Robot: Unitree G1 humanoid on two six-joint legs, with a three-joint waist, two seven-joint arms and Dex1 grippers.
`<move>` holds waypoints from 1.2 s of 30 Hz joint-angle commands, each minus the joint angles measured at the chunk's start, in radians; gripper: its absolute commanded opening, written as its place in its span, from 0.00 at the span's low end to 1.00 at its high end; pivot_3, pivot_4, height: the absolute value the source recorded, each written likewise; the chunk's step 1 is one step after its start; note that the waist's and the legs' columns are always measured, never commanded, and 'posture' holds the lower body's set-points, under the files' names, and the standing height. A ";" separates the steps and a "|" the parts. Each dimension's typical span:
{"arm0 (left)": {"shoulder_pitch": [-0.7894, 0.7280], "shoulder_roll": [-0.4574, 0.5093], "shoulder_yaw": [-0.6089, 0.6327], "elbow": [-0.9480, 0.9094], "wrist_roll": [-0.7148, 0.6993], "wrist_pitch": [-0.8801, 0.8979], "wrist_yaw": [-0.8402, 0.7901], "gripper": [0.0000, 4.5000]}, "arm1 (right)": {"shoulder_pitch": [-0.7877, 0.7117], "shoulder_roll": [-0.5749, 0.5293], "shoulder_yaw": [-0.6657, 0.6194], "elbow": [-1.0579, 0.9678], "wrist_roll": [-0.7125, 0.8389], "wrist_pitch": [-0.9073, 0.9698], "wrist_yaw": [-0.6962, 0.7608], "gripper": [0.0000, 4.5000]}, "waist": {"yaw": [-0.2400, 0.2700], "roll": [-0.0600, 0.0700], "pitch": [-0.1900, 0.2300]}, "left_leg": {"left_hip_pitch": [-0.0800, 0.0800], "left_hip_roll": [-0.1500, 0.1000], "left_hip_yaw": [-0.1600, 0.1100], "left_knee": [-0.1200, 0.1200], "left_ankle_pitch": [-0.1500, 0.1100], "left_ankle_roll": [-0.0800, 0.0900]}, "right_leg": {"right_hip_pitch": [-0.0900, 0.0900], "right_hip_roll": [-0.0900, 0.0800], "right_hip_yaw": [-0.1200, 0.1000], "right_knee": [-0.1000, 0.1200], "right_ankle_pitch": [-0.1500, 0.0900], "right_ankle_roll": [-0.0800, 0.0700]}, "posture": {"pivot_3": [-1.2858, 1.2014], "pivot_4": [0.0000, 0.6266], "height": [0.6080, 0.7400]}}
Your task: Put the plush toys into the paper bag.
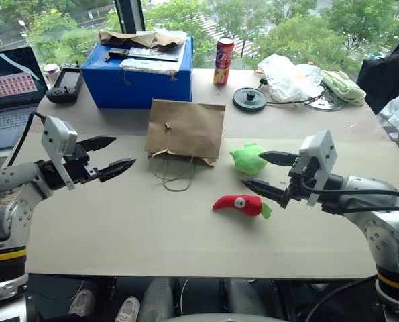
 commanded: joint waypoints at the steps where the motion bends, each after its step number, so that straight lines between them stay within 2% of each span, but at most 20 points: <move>1: -0.023 0.013 0.030 0.008 -0.016 -0.014 -0.008 1.00 | -0.010 -0.012 -0.022 -0.016 0.010 -0.034 -0.002 0.99 | 0.000 0.000 0.000 | 0.000 0.000 0.000 0.000 0.000 0.000 | 0.000 0.000 0.000 0.000 0.000 0.000 | 0.52 0.24 0.99; 4: -0.042 0.027 0.015 0.080 0.026 -0.072 -0.042 1.00 | -0.006 -0.014 -0.020 -0.016 0.004 -0.035 -0.007 0.99 | 0.000 0.000 0.000 | 0.000 0.000 0.000 0.000 0.000 0.000 | 0.000 0.000 0.000 0.000 0.000 0.000 | 0.52 0.24 0.99; 7: -0.125 0.064 -0.125 0.311 0.255 -0.364 -0.095 1.00 | -0.003 -0.015 -0.023 -0.028 0.012 -0.024 -0.016 0.99 | 0.001 0.000 0.000 | 0.000 -0.001 0.000 0.000 0.000 0.000 | 0.000 0.001 0.000 0.000 0.000 0.000 | 0.52 0.24 0.99; 9: -0.175 0.072 -0.183 0.428 0.350 -0.507 -0.106 1.00 | -0.004 -0.016 -0.020 -0.033 0.015 -0.021 -0.023 0.99 | 0.007 0.000 0.000 | 0.001 -0.001 0.001 0.000 0.000 0.000 | 0.001 0.001 0.000 0.000 0.000 0.000 | 0.52 0.24 0.99; 14: -0.448 -0.008 -0.377 0.851 0.661 -0.983 0.056 1.00 | 0.024 -0.018 -0.037 -0.081 0.024 0.002 -0.063 0.99 | 0.028 0.000 0.000 | -0.002 -0.002 0.001 0.001 0.000 0.000 | 0.000 0.000 -0.002 -0.003 0.001 0.000 | 0.52 0.24 0.99; 21: -0.656 -0.148 -0.559 1.176 0.947 -1.311 0.353 1.00 | 0.050 -0.023 -0.064 -0.133 0.043 0.029 -0.124 0.99 | 0.033 -0.001 0.000 | -0.005 -0.003 0.002 0.002 -0.002 0.004 | 0.000 -0.001 -0.003 -0.005 0.002 0.001 | 0.52 0.24 0.99; 24: -0.690 -0.200 -0.570 1.236 0.941 -1.378 0.359 1.00 | 0.054 -0.025 -0.067 -0.150 0.052 0.040 -0.145 0.99 | 0.030 -0.001 0.000 | -0.005 -0.003 0.002 0.002 -0.002 0.004 | -0.001 0.000 -0.003 -0.005 0.002 0.001 | 0.52 0.24 0.99; 29: -0.651 -0.248 -0.490 1.231 0.713 -1.417 0.067 1.00 | 0.058 -0.026 -0.071 -0.161 0.058 0.048 -0.177 0.99 | 0.018 -0.001 0.000 | -0.005 -0.002 0.001 0.003 -0.002 0.004 | -0.001 0.000 -0.002 -0.004 0.002 0.001 | 0.52 0.24 0.99; 34: -0.637 -0.245 -0.475 1.245 0.693 -1.412 0.014 1.00 | 0.065 -0.021 -0.054 -0.162 0.053 0.041 -0.196 0.99 | 0.015 -0.001 0.000 | -0.004 -0.001 0.001 0.003 -0.002 0.004 | 0.000 0.000 -0.002 -0.003 0.002 0.001 | 0.52 0.24 0.99; 36: -0.639 -0.246 -0.478 1.245 0.703 -1.410 0.021 0.89 | 0.065 -0.022 -0.051 -0.160 0.053 0.040 -0.201 1.00 | 0.017 -0.001 0.000 | -0.004 -0.002 0.001 0.004 -0.002 0.004 | 0.000 0.000 -0.002 -0.003 0.002 0.002 | 0.52 0.24 0.99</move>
